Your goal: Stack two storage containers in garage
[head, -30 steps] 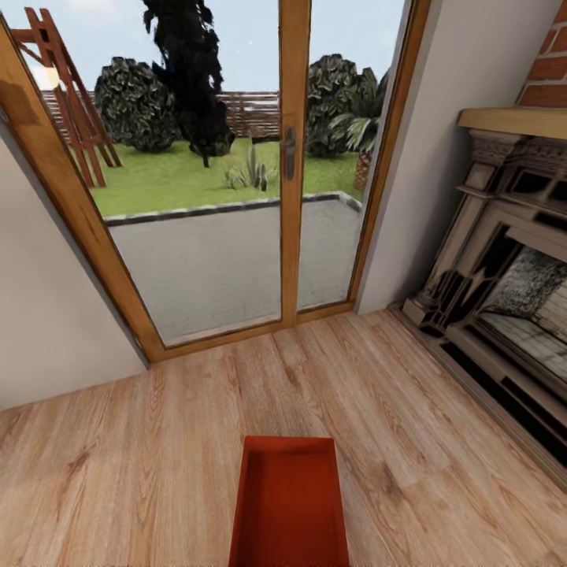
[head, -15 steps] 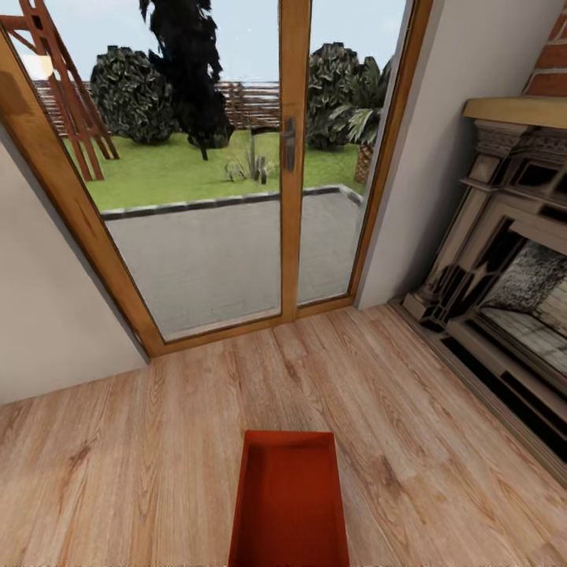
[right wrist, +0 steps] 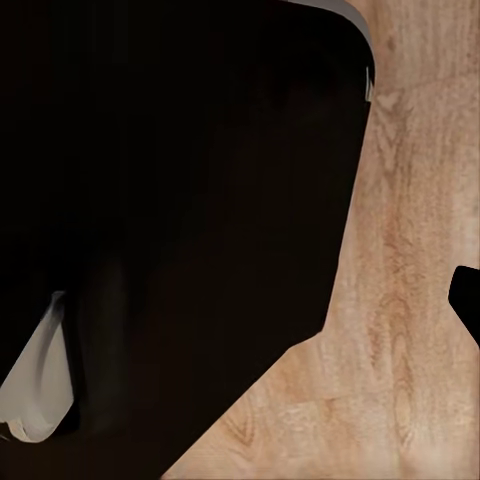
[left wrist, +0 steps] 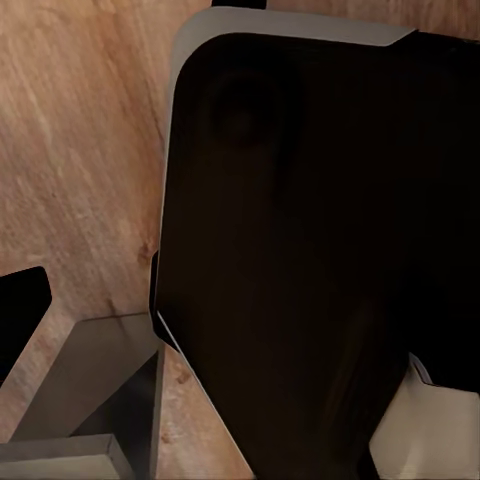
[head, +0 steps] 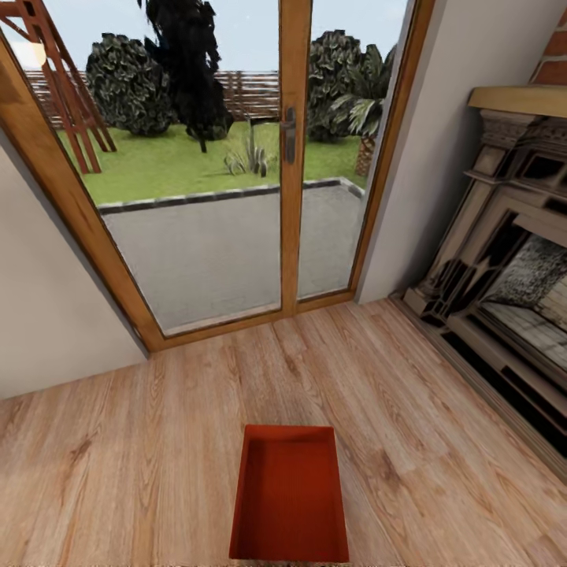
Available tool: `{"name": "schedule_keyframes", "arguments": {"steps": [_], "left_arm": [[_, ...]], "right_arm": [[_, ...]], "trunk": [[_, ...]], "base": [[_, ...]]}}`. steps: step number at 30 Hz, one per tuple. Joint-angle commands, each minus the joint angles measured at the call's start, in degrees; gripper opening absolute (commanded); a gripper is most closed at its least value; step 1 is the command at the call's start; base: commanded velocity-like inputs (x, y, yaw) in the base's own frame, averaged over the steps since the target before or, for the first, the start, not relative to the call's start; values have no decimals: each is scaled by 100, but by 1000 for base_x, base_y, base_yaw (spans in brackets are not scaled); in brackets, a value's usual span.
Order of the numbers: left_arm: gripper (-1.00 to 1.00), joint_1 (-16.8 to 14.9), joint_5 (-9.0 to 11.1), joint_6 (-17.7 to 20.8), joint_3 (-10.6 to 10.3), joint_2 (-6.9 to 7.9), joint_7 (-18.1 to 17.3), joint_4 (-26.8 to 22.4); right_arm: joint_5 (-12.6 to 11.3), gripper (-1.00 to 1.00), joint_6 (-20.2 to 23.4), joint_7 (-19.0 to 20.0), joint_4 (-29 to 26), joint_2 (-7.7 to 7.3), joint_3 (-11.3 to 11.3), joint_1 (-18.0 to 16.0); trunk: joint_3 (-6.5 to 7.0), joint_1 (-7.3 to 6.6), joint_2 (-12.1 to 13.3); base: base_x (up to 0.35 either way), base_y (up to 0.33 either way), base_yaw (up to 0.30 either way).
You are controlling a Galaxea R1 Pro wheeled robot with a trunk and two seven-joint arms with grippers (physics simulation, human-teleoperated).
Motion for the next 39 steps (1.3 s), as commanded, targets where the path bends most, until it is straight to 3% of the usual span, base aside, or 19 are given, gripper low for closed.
{"name": "schedule_keyframes", "arguments": {"steps": [1,17,39], "left_arm": [[100,-3,34,-17,26,0,-3,6],[100,-3,34,-17,24,0,-3,6],[100,-3,34,-17,23,0,-3,6]], "right_arm": [[-39,100,-17,-2,13,6,48,-2],[-46,100,-17,-2,13,4,41,-3],[-48,100,-16,-2,13,-3,33,-2]], "trunk": [[-14,0,-3],[-156,0,-3],[-163,0,-3]], "base": [[0,0,0],[0,0,0],[0,0,0]]}}
